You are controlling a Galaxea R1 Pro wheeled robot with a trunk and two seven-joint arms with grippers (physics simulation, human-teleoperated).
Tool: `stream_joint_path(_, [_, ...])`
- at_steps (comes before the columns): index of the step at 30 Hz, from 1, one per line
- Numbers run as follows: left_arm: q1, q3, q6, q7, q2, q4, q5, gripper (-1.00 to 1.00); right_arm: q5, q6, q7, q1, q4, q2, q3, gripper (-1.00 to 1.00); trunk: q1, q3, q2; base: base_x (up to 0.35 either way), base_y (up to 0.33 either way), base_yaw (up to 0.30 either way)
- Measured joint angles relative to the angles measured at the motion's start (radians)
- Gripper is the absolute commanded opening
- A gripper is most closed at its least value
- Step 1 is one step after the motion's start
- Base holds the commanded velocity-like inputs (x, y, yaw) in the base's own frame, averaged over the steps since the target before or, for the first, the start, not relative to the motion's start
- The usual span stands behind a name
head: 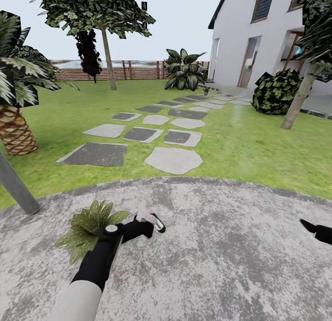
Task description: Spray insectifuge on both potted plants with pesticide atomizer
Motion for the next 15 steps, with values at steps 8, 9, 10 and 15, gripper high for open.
stream_joint_path(8, [0.001, -0.006, 0.007, -0.078, 0.0, -0.031, 0.119, -1.0, 0.005, 0.002, -0.014, 0.0, -0.008, 0.0, -0.001, 1.0, 0.0, 0.0, 0.0, 0.055, -0.028, 0.0])
stream_joint_path(9, [0.001, -0.007, 0.007, -0.08, 0.0, -0.03, 0.121, -1.0, 0.005, 0.002, -0.015, 0.0, -0.009, 0.0, -0.001, 1.0, 0.0, 0.0, 0.0, 0.263, -0.134, 0.0])
stream_joint_path(10, [0.001, -0.006, 0.006, -0.081, 0.0, -0.03, 0.121, -1.0, 0.005, 0.002, -0.015, 0.0, -0.009, 0.0, -0.001, 1.0, 0.0, 0.0, 0.0, 0.289, -0.148, 0.0])
stream_joint_path(15, [0.001, -0.006, 0.006, -0.081, 0.0, -0.029, 0.121, -1.0, 0.008, -0.002, -0.02, 0.0, -0.006, 0.0, -0.002, 1.0, -0.001, 0.0, 0.0, 0.31, -0.159, 0.0])
